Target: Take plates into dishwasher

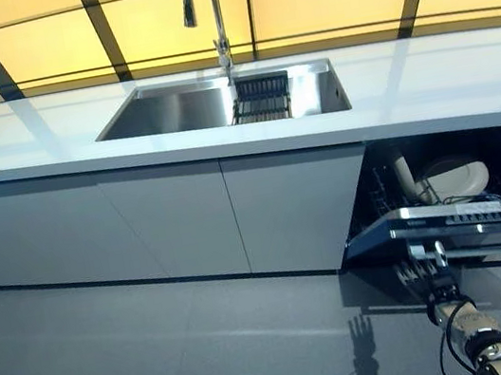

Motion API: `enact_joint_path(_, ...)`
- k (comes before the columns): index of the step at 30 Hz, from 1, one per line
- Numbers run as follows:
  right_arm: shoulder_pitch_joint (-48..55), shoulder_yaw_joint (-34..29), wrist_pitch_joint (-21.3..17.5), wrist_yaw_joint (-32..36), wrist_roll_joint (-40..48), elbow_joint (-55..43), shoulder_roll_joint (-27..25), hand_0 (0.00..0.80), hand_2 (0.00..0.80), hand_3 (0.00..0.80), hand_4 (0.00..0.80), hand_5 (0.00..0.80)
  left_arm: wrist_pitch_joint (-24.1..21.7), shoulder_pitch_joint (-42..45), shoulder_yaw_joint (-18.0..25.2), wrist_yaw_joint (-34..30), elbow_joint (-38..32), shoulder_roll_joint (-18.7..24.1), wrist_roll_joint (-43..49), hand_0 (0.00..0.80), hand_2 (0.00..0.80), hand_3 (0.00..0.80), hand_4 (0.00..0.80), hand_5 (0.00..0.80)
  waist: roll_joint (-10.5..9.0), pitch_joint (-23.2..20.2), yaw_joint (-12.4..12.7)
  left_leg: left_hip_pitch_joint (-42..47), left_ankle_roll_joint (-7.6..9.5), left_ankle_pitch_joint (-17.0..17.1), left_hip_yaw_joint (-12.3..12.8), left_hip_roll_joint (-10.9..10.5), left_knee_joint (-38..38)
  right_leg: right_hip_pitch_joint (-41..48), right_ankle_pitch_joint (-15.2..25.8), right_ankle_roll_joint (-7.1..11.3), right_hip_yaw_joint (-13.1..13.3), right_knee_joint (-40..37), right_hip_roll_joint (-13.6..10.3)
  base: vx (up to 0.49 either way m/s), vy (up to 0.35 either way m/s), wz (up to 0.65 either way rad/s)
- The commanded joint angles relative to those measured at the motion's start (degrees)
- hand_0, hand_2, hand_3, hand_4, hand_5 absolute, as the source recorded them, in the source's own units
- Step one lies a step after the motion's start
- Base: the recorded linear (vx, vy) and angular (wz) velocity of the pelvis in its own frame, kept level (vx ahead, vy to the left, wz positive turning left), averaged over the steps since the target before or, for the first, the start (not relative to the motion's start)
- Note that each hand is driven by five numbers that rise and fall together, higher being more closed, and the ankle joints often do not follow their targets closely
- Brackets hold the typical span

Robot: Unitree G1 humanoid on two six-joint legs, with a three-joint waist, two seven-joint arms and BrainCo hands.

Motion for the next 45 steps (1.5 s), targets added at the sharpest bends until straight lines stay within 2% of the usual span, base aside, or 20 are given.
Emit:
enact_joint_path(1, -10.91, -1.86, 1.29, 2.70, -4.97, -3.72, -1.40, 0.000, 0.000, 0.000, 0.000, 0.000, -1.59, -3.03, 0.10, -0.08, 0.35, 2.23, 2.17, 0.000, 0.000, 0.000, 0.000, 0.000, -0.60, 0.59, 1.15, 0.78, 2.90, 0.32, 0.78, -0.86, 0.35, 7.70, 1.79, -2.38, -1.82, -4.54, 1.98, 0.000, 0.000, 0.00)
enact_joint_path(5, -9.50, -1.17, 2.28, 2.72, -18.43, -0.01, -3.05, 0.000, 0.000, 0.000, 0.000, 0.000, -1.82, -3.38, 0.56, -0.61, 0.94, 2.67, 2.52, 0.000, 0.000, 0.000, 0.000, 0.000, -1.21, -0.45, 1.15, 1.77, 2.96, 1.48, 0.98, -0.79, -3.12, 7.92, 3.07, -2.04, -1.81, -7.93, 3.13, -0.016, -0.044, 0.03)
enact_joint_path(9, -9.14, 1.73, 3.39, 3.47, -30.54, 4.37, -5.06, 0.000, 0.000, 0.000, 0.000, 0.000, -2.37, -3.99, 0.69, -0.86, 1.56, 2.91, 1.72, 0.000, 0.000, 0.000, 0.000, 0.000, -1.82, -1.73, 0.92, 2.76, 2.87, 4.39, 1.37, -0.35, -8.87, 7.44, 6.35, -1.51, -1.63, -13.46, 4.67, -0.045, -0.058, -0.02)
enact_joint_path(15, -7.58, 7.32, 3.15, 4.54, -47.40, 8.74, -6.50, 0.000, 0.000, 0.000, 0.000, 0.000, -3.08, -6.27, 0.63, -0.61, 2.98, 2.86, 0.37, 0.000, 0.000, 0.000, 0.000, 0.000, -3.14, -4.53, 0.40, 3.66, 1.58, 9.17, 2.30, 0.69, -19.91, 7.13, 11.78, -0.85, -1.29, -24.37, 6.99, -0.031, -0.043, -0.20)
enact_joint_path(22, -3.15, 11.16, 0.57, 3.47, -60.72, 10.82, -4.49, 0.000, 0.000, 0.000, 0.000, 0.000, -2.76, -9.23, -0.15, 0.16, 2.29, 1.63, -0.31, 0.000, 0.000, 0.000, 0.000, 0.000, -4.21, -6.69, -0.20, 1.57, 0.37, 9.63, 2.62, 0.91, -21.71, 6.90, 15.05, -0.58, -2.29, -31.30, 8.39, -0.021, -0.032, -0.06)
enact_joint_path(26, 1.29, 15.51, -2.90, -2.08, -75.99, 10.37, -2.73, 0.000, 0.000, 0.000, 0.000, 0.000, -1.59, -9.84, -0.71, 1.38, 2.02, 1.12, 1.86, 0.000, 0.000, 0.000, 0.000, 0.000, -4.52, -7.45, -1.14, 1.70, 0.53, 9.12, 3.19, 1.21, -21.71, 6.53, 14.81, -0.77, -1.94, -31.29, 8.48, 0.003, -0.001, -0.01)
enact_joint_path(28, 3.80, 18.84, -4.70, -8.68, -84.58, 10.28, -1.68, 0.000, 0.000, 0.000, 0.000, 0.000, -0.91, -9.86, -3.17, 1.99, 1.51, 1.07, 8.51, 0.000, 0.000, 0.000, 0.000, 0.000, -4.59, -7.62, -1.44, 1.81, 0.54, 8.97, 3.22, 1.37, -21.71, 6.50, 14.58, -0.82, -1.88, -31.08, 8.53, 0.000, 0.000, 0.00)
enact_joint_path(29, 4.06, 19.14, -4.70, -9.38, -85.74, 10.26, -1.57, 0.000, 0.000, 0.000, 0.000, 0.000, -0.76, -9.85, -3.54, 1.94, 1.46, 1.07, 9.52, 0.000, 0.000, 0.000, 0.000, 0.000, -4.60, -7.64, -1.48, 1.84, 0.55, 8.94, 3.24, 1.39, -21.71, 6.50, 14.55, -0.83, -1.84, -31.08, 8.55, 0.000, 0.000, 0.00)
enact_joint_path(32, 7.16, 22.66, -3.11, -15.53, -88.70, 9.99, 1.91, 0.000, 0.000, 0.000, 0.000, 0.000, 3.13, -10.44, -8.70, 1.19, 2.14, 0.64, 15.93, 0.000, 0.000, 0.000, 0.000, 0.000, -4.54, -7.77, -2.74, 2.28, 0.69, 8.54, 3.83, 1.58, -21.71, 6.49, 14.34, -0.56, -1.21, -30.95, 8.52, 0.000, 0.000, 0.00)
enact_joint_path(35, 9.23, 22.84, -2.32, -16.06, -87.58, 10.61, 3.82, 0.000, 0.000, 0.000, 0.000, 0.000, 5.15, -10.22, -9.10, 1.06, 2.53, -0.25, 15.35, 0.000, 0.000, 0.000, 0.000, 0.000, -4.42, -7.93, -3.44, 2.75, 0.92, 8.11, 4.26, 1.57, -21.71, 6.68, 14.18, -0.46, -0.76, -30.91, 8.49, 0.000, 0.000, 0.00)
enact_joint_path(36, 10.55, 21.26, -1.18, -15.83, -82.77, 11.86, 5.55, 0.000, 0.000, 0.000, 0.000, 0.000, 6.55, -10.00, -8.95, 1.18, 3.13, -1.03, 14.25, 0.000, 0.000, 0.000, 0.000, 0.000, -4.29, -8.00, -3.90, 3.14, 1.05, 7.85, 4.47, 1.60, -21.71, 6.81, 13.98, -0.42, -0.52, -30.72, 8.43, 0.023, 0.026, -0.04)
enact_joint_path(40, 12.53, 19.42, -0.94, -16.13, -84.26, 14.46, 8.19, 0.000, 0.000, 0.000, 0.000, 0.000, 7.30, -9.20, -7.02, 3.62, 4.41, -3.18, 11.11, 0.000, 0.000, 0.000, 0.000, 0.000, -4.04, -8.11, -4.32, 3.76, 1.27, 7.44, 4.71, 1.59, -21.71, 7.06, 13.86, -0.42, -0.20, -30.66, 8.36, 0.018, 0.018, -0.02)
enact_joint_path(45, 13.74, 19.84, -1.01, -15.57, -82.84, 15.28, 10.25, 0.000, 0.000, 0.000, 0.000, 0.000, 6.65, -8.41, -8.32, 3.74, 4.48, -4.96, 16.51, 0.000, 0.000, 0.000, 0.000, 0.000, -3.88, -8.34, -4.38, 4.41, 1.40, 6.91, 4.38, 1.35, -21.71, 7.68, 13.74, -0.39, -0.20, -30.84, 8.40, 0.025, 0.011, 0.00)
